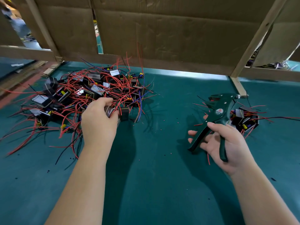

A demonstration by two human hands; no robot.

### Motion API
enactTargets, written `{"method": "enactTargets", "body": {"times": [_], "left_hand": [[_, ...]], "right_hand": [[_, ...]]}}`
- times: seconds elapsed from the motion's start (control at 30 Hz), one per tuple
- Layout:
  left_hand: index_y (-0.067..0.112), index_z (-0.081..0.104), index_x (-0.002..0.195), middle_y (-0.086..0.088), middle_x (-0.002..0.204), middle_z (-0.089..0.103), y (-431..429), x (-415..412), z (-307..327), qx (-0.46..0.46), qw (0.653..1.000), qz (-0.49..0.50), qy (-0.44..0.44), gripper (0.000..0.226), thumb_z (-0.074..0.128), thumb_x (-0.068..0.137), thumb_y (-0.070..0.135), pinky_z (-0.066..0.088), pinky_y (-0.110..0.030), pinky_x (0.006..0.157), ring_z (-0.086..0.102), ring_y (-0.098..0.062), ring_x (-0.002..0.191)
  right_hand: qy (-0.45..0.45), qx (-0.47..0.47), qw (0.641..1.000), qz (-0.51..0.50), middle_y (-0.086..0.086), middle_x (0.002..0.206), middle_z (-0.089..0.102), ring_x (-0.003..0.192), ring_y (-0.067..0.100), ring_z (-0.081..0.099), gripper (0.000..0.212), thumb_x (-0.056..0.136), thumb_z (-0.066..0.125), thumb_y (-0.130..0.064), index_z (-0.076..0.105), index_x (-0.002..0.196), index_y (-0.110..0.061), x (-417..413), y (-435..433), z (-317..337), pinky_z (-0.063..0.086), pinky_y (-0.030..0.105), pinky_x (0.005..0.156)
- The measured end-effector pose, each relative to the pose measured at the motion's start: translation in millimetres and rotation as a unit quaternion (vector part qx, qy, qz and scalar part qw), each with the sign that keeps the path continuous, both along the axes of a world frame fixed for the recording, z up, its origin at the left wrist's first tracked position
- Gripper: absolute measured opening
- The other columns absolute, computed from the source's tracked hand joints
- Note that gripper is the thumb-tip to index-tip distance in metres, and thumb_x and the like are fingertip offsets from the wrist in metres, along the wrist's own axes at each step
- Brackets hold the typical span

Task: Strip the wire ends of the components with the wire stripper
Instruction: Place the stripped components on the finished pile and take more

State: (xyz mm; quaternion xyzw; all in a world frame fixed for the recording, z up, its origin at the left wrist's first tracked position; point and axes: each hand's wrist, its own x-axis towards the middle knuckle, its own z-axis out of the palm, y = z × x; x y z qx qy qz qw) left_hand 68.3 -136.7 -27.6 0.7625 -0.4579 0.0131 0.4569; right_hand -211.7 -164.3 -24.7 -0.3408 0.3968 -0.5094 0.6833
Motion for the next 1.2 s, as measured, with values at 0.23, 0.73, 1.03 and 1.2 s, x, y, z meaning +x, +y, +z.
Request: {"method": "enactTargets", "body": {"times": [0.23, 0.73, 1.03, 1.2], "left_hand": [[-0.001, 0.068, 0.111, -0.012, 0.127, 0.054, 1, -17, 5, -0.196, 0.977, -0.084, -0.03, 0.037, 0.078, 0.079, 0.012, 0.052, -0.045, 0.094, 0.058, -0.032, 0.115], [0.02, 0.076, 0.087, 0.002, 0.115, 0.035, 7, -61, 7, -0.21, 0.942, -0.252, -0.077, 0.029, 0.08, 0.071, -0.005, 0.039, -0.017, 0.087, 0.047, -0.017, 0.085], [0.021, 0.07, 0.082, 0.005, 0.092, 0.052, 9, -75, 2, -0.106, 0.922, -0.373, -0.001, 0.025, 0.069, 0.071, -0.002, 0.044, -0.016, 0.083, 0.06, -0.009, 0.092], [0.012, 0.069, 0.081, 0.01, 0.103, 0.063, 9, -79, 1, -0.088, 0.913, -0.399, 0.005, 0.024, 0.065, 0.067, -0.007, 0.041, -0.013, 0.089, 0.058, 0.0, 0.101]], "right_hand": [[-0.038, -0.031, 0.999, 0.02, 0.017, 0.102, 0.051, 0.082, 0.044, 0.068, 0.039, 0.077, 0.054, -0.01, 0.048, 0.115, -0.006, 3, 4, 5, 0.058, 0.054, 0.067], [-0.162, -0.01, 0.963, 0.214, 0.018, 0.138, 0.054, 0.08, 0.033, 0.065, 0.073, 0.061, 0.082, -0.023, 0.058, 0.127, -0.004, 10, 16, 8, 0.055, 0.049, 0.072], [-0.179, -0.042, 0.952, 0.246, 0.017, 0.124, 0.059, 0.08, 0.036, 0.065, 0.071, 0.062, 0.083, -0.026, 0.061, 0.126, -0.001, 12, 18, 10, 0.054, 0.052, 0.073], [-0.174, -0.051, 0.947, 0.264, 0.021, 0.117, 0.059, 0.081, 0.038, 0.063, 0.071, 0.067, 0.081, -0.026, 0.058, 0.128, 0.002, 9, 17, 11, 0.052, 0.054, 0.075]]}}
